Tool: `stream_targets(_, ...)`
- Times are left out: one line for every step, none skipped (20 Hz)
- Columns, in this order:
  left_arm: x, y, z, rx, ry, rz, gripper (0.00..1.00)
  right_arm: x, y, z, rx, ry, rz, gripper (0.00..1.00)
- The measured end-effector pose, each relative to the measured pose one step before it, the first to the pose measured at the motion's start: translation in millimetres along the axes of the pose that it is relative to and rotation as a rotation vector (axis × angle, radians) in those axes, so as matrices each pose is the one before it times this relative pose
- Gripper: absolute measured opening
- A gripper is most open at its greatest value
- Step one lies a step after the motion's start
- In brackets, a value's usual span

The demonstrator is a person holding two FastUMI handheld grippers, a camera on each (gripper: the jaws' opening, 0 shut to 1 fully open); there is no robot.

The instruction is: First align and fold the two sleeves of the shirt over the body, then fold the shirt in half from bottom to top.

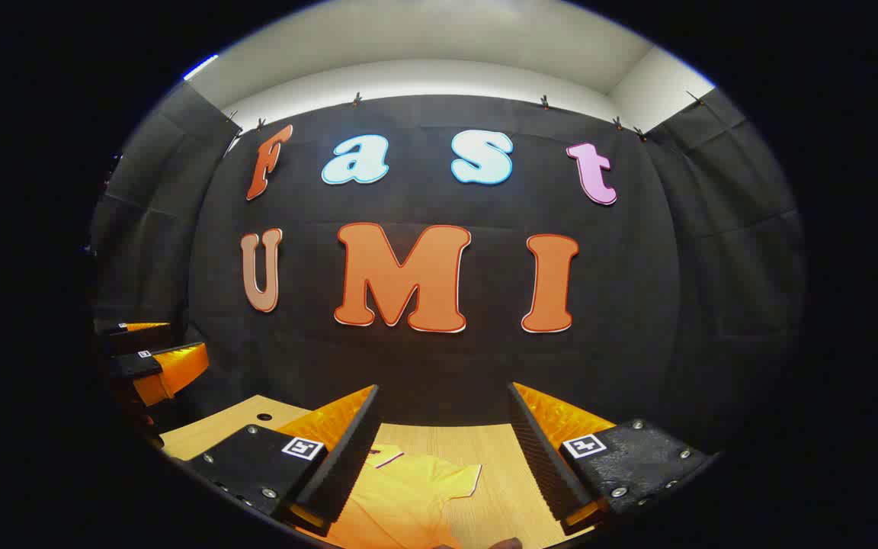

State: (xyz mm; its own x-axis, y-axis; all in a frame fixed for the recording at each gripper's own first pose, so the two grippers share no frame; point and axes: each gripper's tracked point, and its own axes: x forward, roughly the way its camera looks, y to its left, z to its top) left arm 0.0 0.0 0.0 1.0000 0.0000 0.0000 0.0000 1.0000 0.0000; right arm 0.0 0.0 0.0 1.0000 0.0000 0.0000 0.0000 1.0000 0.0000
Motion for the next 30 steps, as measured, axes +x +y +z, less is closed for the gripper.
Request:
stream_targets(1.87,0.21,-1.50,-0.00301,0.00450,-0.00050,0.99,1.06,0.45,-0.21,0.00013,0.00093,-0.00061,0.98)
stream_targets(2.19,-0.08,-2.94,-0.00115,0.00547,-0.00048,0.99,-0.21,1.38,-0.15,0.00084,0.00019,0.00314,0.98)
stream_targets(1.17,1.45,0.15,-0.00224,0.00213,0.00113,0.99,0.36,0.27,0.30,0.00036,-0.00192,-0.00042,1.00)
stream_targets(0.46,0.68,-1.37,-0.00190,0.00103,0.00239,0.99,1.83,0.30,-0.93,-0.00114,0.00076,0.00007,0.98)
stream_targets(0.22,3.20,0.67,-0.00268,-0.00254,0.01160,0.99,1.47,0.38,-0.32,0.00030,-0.00176,-0.00162,0.98)
stream_targets(2.03,1.30,0.12,-0.00155,-0.00198,0.00583,0.99,0.77,-0.07,0.35,0.00173,0.00011,-0.00002,0.98)
stream_targets(0.60,0.24,-2.00,-0.00128,0.00227,-0.00062,0.99,2.00,1.78,-0.43,0.00298,-0.00003,0.00051,0.98)
stream_targets(0.84,0.42,-1.80,-0.00242,0.00581,0.00241,0.99,1.54,-0.21,-0.25,0.00050,-0.00061,-0.00053,0.98)
stream_targets(1.41,-0.77,-2.52,-0.00489,0.00575,-0.00141,0.99,0.71,1.08,2.12,-0.00029,-0.00783,0.00273,0.98)
stream_targets(1.62,-0.34,-1.76,-0.00337,0.00318,-0.00027,0.99,1.07,-0.81,0.80,-0.00391,-0.00560,-0.00002,0.98)
stream_targets(-1.07,-0.82,-0.02,-0.00156,0.00114,-0.00109,0.99,1.20,0.96,0.90,-0.00549,-0.00380,0.00175,0.98)
stream_targets(0.99,-1.04,-0.49,-0.00226,-0.00106,-0.00075,0.99,0.84,-0.02,0.77,-0.00449,-0.00369,-0.00153,0.98)
stream_targets(0.02,-0.22,2.31,0.00042,-0.00141,-0.00175,0.99,1.00,1.46,0.20,0.00075,-0.00016,0.00477,0.98)
stream_targets(0.75,-0.87,-0.95,0.00180,-0.00187,-0.00072,0.99,0.14,0.58,-0.74,0.00315,0.00172,0.00177,0.98)
stream_targets(-0.17,-0.80,0.91,0.00177,-0.00299,-0.00091,0.99,0.23,0.10,-0.26,0.00561,0.00100,0.00175,0.98)
stream_targets(-0.39,-0.12,1.70,0.00107,-0.00551,-0.00008,0.99,1.55,0.96,-0.25,0.00524,0.00044,0.00048,0.98)
stream_targets(-0.67,-1.24,1.35,0.00075,-0.00407,-0.00043,1.00,0.79,-0.07,-0.04,0.00566,0.00004,-0.00091,0.98)
stream_targets(-0.56,-0.35,0.78,-0.00105,-0.00346,0.00057,1.00,-1.04,0.13,-0.58,0.00328,-0.00039,-0.00001,0.98)
stream_targets(0.10,-0.34,-0.13,-0.00115,-0.00019,-0.00029,1.00,1.02,-0.39,-0.28,0.00066,0.00110,-0.00241,0.98)
stream_targets(0.13,1.75,-1.29,-0.00111,0.00105,0.00468,0.99,0.17,-0.50,-0.33,-0.00200,-0.00047,0.00007,1.00)
stream_targets(-0.66,0.61,-0.39,0.00023,0.00416,0.00600,0.99,-0.40,-0.87,-0.05,-0.00269,-0.00111,0.00094,0.98)
stream_targets(-0.47,0.85,-2.09,0.00164,0.00719,0.00392,0.99,-0.03,0.25,-0.94,-0.00213,-0.00041,0.00641,0.98)
stream_targets(-0.98,1.65,-0.67,-0.00104,0.00544,0.00644,0.99,-0.22,0.93,0.25,-0.00150,-0.00159,0.00543,1.00)
stream_targets(0.06,0.06,-0.58,0.00218,0.00437,0.00836,1.00,0.28,-1.05,-0.54,-0.00106,-0.00505,0.01287,0.98)
stream_targets(-0.96,1.62,-0.02,0.00691,0.00050,0.00671,1.00,-0.16,0.96,0.19,0.00272,-0.00355,0.01069,0.98)
stream_targets(-2.10,0.84,-0.70,0.00882,-0.00003,0.00572,0.99,0.83,-0.39,-0.64,0.00407,-0.00103,0.00785,0.98)
stream_targets(-0.88,1.20,0.10,0.00840,0.00237,0.01113,0.99,0.98,-2.35,-1.51,0.00435,0.00010,0.00115,0.98)
stream_targets(0.78,0.48,-2.74,0.00341,0.00245,0.00949,0.99,0.06,-2.63,-2.25,0.00193,0.00558,0.00084,0.98)
stream_targets(-1.48,-0.93,-0.78,0.00028,0.00407,0.00585,0.99,1.26,-1.78,-3.02,0.00008,0.00855,0.00119,0.98)
stream_targets(-1.56,0.14,-0.91,0.00032,0.00214,0.00852,0.99,1.13,-2.02,-2.36,-0.00065,0.00578,0.00041,0.98)
